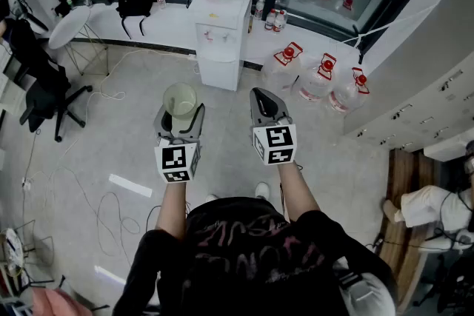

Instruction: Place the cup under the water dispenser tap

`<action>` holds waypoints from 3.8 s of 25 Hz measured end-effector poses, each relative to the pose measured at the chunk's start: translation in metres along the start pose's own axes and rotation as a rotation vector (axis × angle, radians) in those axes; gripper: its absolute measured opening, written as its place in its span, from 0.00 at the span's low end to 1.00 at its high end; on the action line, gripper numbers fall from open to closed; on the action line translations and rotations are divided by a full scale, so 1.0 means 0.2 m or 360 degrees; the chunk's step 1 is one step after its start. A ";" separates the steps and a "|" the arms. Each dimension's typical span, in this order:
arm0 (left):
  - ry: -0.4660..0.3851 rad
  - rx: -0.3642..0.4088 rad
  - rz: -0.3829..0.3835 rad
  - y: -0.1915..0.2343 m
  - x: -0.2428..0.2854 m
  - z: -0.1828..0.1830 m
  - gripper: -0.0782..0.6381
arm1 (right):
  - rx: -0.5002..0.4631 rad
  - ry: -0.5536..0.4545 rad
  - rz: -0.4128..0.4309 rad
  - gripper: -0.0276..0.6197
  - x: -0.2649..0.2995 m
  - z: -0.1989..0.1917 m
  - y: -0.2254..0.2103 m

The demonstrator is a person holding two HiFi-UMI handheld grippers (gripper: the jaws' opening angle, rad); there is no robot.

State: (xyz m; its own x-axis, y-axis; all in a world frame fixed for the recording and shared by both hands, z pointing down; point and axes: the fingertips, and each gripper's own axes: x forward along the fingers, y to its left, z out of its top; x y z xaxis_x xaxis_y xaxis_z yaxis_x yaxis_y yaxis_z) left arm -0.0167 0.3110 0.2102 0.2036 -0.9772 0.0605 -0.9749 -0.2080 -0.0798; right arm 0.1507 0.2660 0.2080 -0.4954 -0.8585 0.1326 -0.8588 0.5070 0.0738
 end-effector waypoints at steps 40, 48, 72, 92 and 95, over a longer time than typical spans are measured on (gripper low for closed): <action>0.0017 -0.0002 -0.0106 0.27 0.02 -0.13 0.58 | -0.0064 0.0052 -0.0049 0.07 0.19 -0.07 0.25; 0.0061 0.0022 -0.0135 0.40 0.36 -0.20 0.58 | -0.0004 0.0063 -0.0038 0.07 0.58 -0.12 0.15; 0.0193 0.0033 -0.0156 0.68 1.68 -0.34 0.58 | 0.0066 0.0214 0.0066 0.07 1.81 -0.29 -0.49; 0.0146 -0.0058 -0.0432 0.89 2.18 -0.63 0.58 | 0.0142 0.0299 -0.0227 0.07 2.11 -0.52 -0.56; 0.0170 -0.0054 -0.0474 0.92 2.24 -0.73 0.58 | 0.0186 0.0326 -0.0278 0.07 2.16 -0.59 -0.54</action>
State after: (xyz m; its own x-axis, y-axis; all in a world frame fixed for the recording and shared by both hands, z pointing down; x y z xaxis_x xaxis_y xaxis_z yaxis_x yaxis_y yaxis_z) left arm -0.1189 -0.1587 0.3682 0.4718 -0.8630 0.1807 -0.8766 -0.4812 -0.0095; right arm 0.0454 -0.1511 0.3734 -0.3122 -0.8925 0.3254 -0.9439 0.3302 0.0001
